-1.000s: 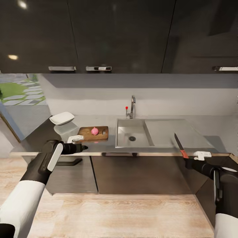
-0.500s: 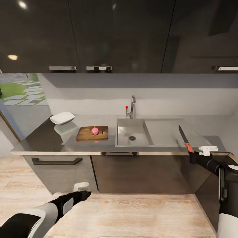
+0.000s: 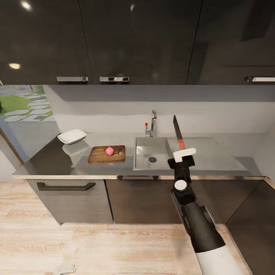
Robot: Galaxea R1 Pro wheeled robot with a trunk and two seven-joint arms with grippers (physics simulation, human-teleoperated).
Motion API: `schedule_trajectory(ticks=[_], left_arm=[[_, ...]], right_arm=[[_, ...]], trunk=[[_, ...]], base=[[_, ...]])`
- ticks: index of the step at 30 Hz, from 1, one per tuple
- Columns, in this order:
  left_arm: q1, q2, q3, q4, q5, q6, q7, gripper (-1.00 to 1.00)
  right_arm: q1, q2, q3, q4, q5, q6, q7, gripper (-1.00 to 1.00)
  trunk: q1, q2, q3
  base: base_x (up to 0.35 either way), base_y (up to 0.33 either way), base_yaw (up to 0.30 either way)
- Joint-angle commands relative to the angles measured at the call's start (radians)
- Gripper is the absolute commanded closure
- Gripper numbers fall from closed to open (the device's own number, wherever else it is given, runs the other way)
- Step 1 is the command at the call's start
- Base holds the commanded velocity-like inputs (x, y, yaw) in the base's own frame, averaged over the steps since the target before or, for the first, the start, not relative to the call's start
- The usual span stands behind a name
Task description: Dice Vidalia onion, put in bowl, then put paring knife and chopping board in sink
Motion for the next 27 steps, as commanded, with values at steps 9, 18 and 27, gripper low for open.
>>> schedule_trajectory(ticks=[9, 18, 27], left_arm=[[-0.002, -0.020, -0.008, 0.005, 0.010, -0.007, -0.007, -1.00], [0.064, 0.071, -0.006, 0.007, 0.012, -0.020, -0.004, -1.00], [0.179, -0.040, -0.008, 0.009, 0.012, -0.011, -0.009, -1.00]], right_arm=[[-0.001, -0.096, 0.009, -0.046, 0.782, -0.022, 0.135, 1.00], [-0.001, -0.099, 0.003, -0.044, 0.837, -0.030, 0.273, 1.00], [0.000, -0.094, 0.004, -0.036, 0.808, -0.029, 0.274, 1.00]], trunk=[[0.001, -0.002, -0.002], [0.001, -0.002, -0.002], [0.001, -0.002, -0.002]], base=[[0.000, 0.000, 0.000], [0.000, 0.000, 0.000], [0.000, 0.000, 0.000]])
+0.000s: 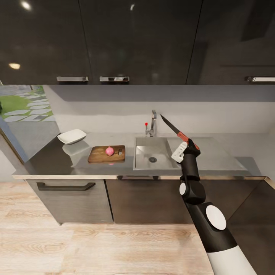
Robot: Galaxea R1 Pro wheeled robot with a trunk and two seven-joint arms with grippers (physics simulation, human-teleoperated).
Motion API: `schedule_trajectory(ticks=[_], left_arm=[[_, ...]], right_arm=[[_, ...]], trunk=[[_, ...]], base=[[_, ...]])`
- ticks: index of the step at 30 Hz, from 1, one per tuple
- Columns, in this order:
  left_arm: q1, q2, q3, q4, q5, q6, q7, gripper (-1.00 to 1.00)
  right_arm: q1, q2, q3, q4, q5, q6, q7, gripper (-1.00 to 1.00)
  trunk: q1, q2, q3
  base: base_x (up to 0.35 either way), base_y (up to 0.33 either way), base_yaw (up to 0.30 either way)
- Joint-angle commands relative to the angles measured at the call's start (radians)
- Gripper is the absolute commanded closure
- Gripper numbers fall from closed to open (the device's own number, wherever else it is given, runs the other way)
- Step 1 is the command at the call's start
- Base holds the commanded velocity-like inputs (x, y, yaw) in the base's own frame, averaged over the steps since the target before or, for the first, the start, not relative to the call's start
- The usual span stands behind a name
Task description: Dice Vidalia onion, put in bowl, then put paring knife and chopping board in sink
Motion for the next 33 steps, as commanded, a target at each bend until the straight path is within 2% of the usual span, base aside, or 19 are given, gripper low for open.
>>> schedule_trajectory(ticks=[1, 4, 10, 15, 17, 19, 27, 28, 30, 33], left_arm=[[0.000, -0.010, -0.008, 0.005, 0.010, -0.006, -0.009, -1.00], [0.001, -0.025, -0.008, 0.004, 0.011, -0.004, -0.007, -1.00], [0.001, -0.025, -0.008, 0.003, 0.011, -0.002, -0.007, -1.00], [0.001, -0.023, -0.007, 0.003, 0.011, -0.002, -0.008, -1.00], [0.001, -0.021, -0.006, 0.003, 0.011, -0.002, -0.008, -1.00], [0.001, -0.019, -0.006, 0.003, 0.011, -0.002, -0.008, -1.00], [0.001, -0.017, -0.006, 0.003, 0.011, -0.002, -0.008, -1.00], [0.001, -0.017, -0.006, 0.003, 0.011, -0.002, -0.008, -1.00], [0.001, -0.015, -0.006, 0.003, 0.011, -0.002, -0.008, -1.00], [0.001, -0.009, -0.006, 0.003, 0.011, -0.002, -0.009, -1.00]], right_arm=[[-0.001, 0.000, 0.002, 0.000, 0.004, 0.007, -0.001, 1.00], [-0.001, 0.000, 0.002, 0.000, 0.002, 0.007, -0.002, 1.00], [-0.001, 0.001, 0.004, 0.002, 0.004, 0.007, -0.002, 1.00], [-0.001, 0.008, 0.013, 0.016, 0.007, 0.013, -0.003, 1.00], [-0.001, 0.033, 0.014, 0.056, 0.007, 0.013, -0.003, 1.00], [-0.001, 0.046, 0.014, 0.088, 0.007, 0.012, -0.003, 1.00], [-0.001, 0.052, 0.015, 0.148, 0.007, 0.012, -0.003, 1.00], [-0.001, 0.055, 0.019, 0.151, 0.007, 0.013, -0.003, 1.00], [-0.001, 0.068, 0.083, 0.188, 0.010, 0.015, -0.004, 1.00], [-0.001, 0.072, 0.102, 0.221, 0.013, 0.018, -0.005, 1.00]], trunk=[[0.001, -0.002, -0.002], [0.001, -0.002, -0.002], [0.001, -0.002, -0.002], [0.001, -0.002, -0.002], [0.001, -0.002, -0.002], [0.001, -0.002, -0.002], [0.001, -0.002, -0.002], [0.001, -0.002, -0.002], [0.001, -0.002, -0.002], [0.001, -0.002, -0.002]], base=[[0.000, 0.000, 0.000], [0.000, 0.000, 0.000], [0.000, 0.000, 0.000], [0.183, 0.158, 0.000], [0.234, 0.203, 0.000], [0.232, 0.226, 0.000], [0.168, 0.300, 0.000], [0.111, 0.313, 0.000], [0.080, 0.313, 0.000], [0.072, 0.313, 0.000]])
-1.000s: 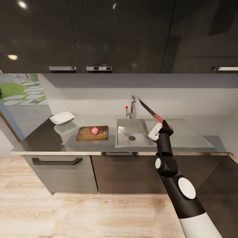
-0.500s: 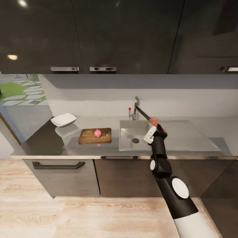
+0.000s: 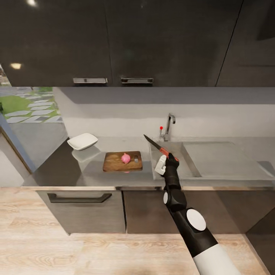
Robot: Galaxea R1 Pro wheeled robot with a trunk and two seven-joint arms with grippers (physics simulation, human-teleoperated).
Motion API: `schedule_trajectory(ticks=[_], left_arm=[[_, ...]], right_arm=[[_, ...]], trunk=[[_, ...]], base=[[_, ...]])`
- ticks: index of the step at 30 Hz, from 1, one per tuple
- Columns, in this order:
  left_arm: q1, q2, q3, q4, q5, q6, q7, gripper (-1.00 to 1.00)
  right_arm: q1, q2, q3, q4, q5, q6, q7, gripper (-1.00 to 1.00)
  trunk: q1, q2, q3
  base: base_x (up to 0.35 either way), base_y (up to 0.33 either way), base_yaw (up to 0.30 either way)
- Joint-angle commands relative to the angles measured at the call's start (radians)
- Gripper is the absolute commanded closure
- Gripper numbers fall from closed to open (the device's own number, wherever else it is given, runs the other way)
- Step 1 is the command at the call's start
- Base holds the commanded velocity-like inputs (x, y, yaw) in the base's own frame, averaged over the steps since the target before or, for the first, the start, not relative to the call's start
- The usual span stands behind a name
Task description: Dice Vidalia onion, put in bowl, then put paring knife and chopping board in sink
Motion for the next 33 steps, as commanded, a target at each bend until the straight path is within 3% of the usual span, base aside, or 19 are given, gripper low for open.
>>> schedule_trajectory(ticks=[1, 4, 7, 24, 33], left_arm=[[-0.002, 0.000, -0.008, 0.004, 0.011, -0.006, -0.007, -1.00], [-0.002, 0.006, -0.008, 0.004, 0.011, -0.006, -0.007, -1.00], [-0.002, 0.009, -0.008, 0.004, 0.011, -0.006, -0.007, -1.00], [-0.002, 0.009, -0.008, 0.005, 0.011, -0.006, -0.007, -1.00], [-0.002, 0.009, -0.009, 0.005, 0.011, -0.006, -0.007, -1.00]], right_arm=[[-0.001, 0.000, 0.003, 0.006, 0.008, 0.009, -0.001, 1.00], [-0.001, 0.000, 0.050, 0.045, 0.011, 0.028, -0.003, 1.00], [-0.001, 0.000, 0.068, 0.080, 0.011, 0.042, -0.003, 1.00], [-0.001, 0.003, 0.069, 0.147, 0.011, 0.044, -0.003, 1.00], [-0.001, -0.004, 0.063, 0.164, 0.007, 0.041, 0.000, 1.00]], trunk=[[0.001, -0.002, -0.002], [0.001, -0.002, -0.002], [0.001, -0.002, -0.002], [0.001, -0.002, -0.002], [0.001, -0.002, -0.002]], base=[[0.071, 0.313, 0.000], [0.075, 0.313, 0.000], [0.150, 0.310, 0.000], [0.174, 0.300, 0.000], [0.026, 0.022, 0.000]])
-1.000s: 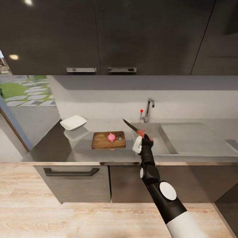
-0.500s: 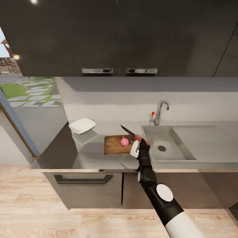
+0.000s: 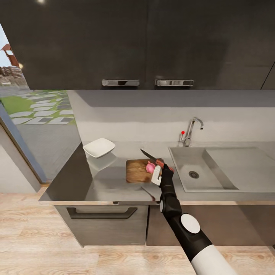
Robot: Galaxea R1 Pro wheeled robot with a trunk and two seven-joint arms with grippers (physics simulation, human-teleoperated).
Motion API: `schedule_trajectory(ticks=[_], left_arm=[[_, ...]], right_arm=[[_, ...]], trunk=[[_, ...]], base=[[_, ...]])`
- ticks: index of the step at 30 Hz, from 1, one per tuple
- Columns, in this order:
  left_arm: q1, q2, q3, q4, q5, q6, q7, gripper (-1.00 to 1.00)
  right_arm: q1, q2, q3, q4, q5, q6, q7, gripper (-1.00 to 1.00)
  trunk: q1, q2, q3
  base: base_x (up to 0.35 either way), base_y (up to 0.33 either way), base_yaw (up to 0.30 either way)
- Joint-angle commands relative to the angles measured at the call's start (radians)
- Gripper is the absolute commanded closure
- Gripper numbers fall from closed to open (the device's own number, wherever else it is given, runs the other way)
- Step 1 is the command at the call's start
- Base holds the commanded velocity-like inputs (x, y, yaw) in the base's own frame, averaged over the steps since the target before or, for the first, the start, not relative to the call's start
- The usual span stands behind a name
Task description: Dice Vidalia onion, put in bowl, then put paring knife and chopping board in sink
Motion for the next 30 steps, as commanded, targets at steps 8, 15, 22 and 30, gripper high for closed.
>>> schedule_trajectory(ticks=[8, 15, 22, 30], left_arm=[[-0.002, -0.002, -0.008, 0.005, 0.011, -0.007, -0.007, -1.00], [0.006, -0.010, -0.007, 0.004, 0.014, 0.002, 0.007, -1.00], [0.006, -0.017, -0.007, 0.004, 0.014, 0.001, 0.007, -1.00], [0.006, -0.017, -0.007, 0.004, 0.014, 0.001, 0.009, -1.00]], right_arm=[[-0.001, -0.002, 0.001, 0.044, 0.001, 0.002, -0.003, 1.00], [-0.001, 0.015, 0.011, 0.035, 0.017, 0.015, -0.023, 1.00], [-0.004, 0.027, 0.013, -0.004, 0.056, -0.017, -0.061, 1.00], [-0.004, 0.026, 0.013, 0.044, 0.057, -0.021, -0.094, 1.00]], trunk=[[0.001, -0.002, -0.002], [0.001, -0.002, -0.002], [0.001, -0.002, -0.002], [0.001, -0.002, -0.002]], base=[[0.000, 0.000, 0.000], [0.000, 0.000, 0.000], [0.000, 0.000, 0.000], [0.141, -0.072, 0.000]])
